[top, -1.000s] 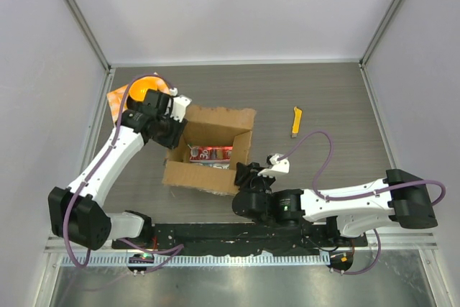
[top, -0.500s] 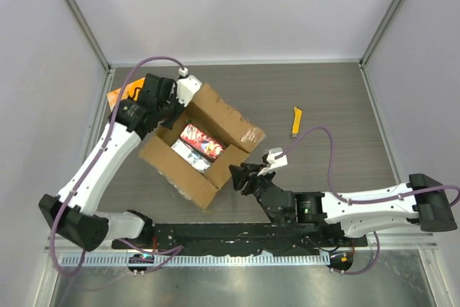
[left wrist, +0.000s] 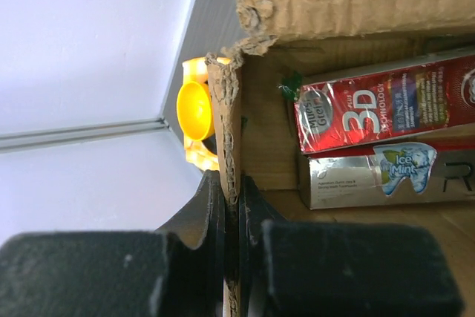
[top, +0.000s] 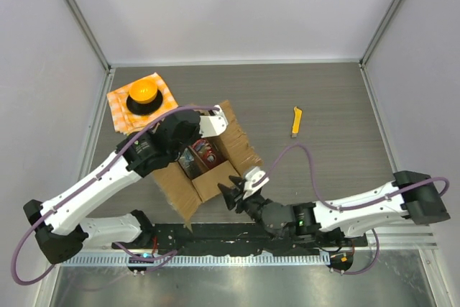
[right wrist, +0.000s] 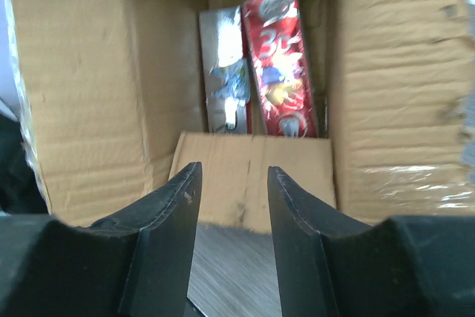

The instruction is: Unpack the express box

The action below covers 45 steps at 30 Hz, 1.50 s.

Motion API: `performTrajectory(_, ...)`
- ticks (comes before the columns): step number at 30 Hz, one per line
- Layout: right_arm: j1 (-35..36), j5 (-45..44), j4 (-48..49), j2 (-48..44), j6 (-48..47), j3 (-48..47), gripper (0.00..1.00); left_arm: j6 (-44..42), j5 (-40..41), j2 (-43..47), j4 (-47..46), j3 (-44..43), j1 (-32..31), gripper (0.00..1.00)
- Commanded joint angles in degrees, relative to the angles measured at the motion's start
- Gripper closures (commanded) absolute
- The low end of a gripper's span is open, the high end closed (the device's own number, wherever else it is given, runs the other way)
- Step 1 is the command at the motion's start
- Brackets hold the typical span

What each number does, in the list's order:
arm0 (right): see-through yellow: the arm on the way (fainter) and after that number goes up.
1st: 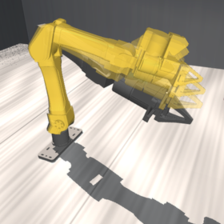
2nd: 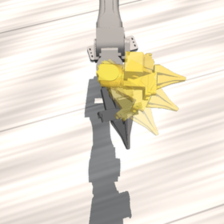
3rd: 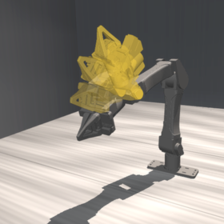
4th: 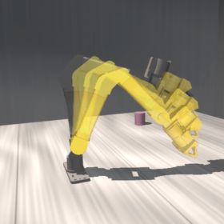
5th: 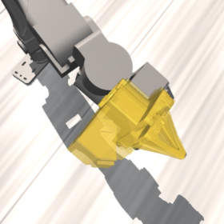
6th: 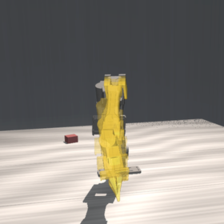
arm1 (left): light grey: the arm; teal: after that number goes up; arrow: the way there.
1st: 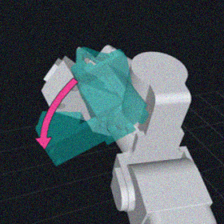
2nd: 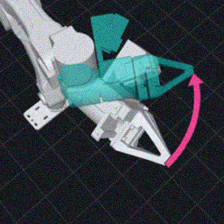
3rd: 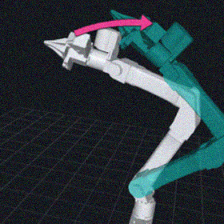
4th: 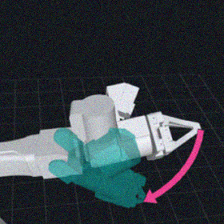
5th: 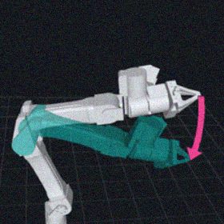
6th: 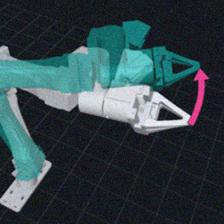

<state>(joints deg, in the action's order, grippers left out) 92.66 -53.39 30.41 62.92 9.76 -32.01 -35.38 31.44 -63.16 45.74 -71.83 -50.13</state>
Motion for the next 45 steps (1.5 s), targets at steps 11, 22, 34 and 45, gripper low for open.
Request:
performTrajectory(11, 0.07, -6.14, 14.88, 15.32, -16.38, -8.93, 0.29, 1.89, 12.06, -2.33, -7.33, -3.22, -4.27, 1.0)
performTrajectory(22, -12.68, 19.99, -24.61, 10.47, -5.45, -18.53, 0.29, 0.31, 11.45, -3.11, -5.57, -7.09, -8.14, 1.0)
performTrajectory(34, -12.59, 5.58, -6.16, 21.1, -6.42, -13.69, 0.4, 5.75, 8.37, -4.17, -0.56, -9.91, -9.81, 1.0)
performTrajectory(45, -12.33, 5.75, 0.45, 28.92, -3.0, -17.03, 0.4, 4.26, 10.39, -4.61, -3.37, -2.7, -12.1, 1.0)
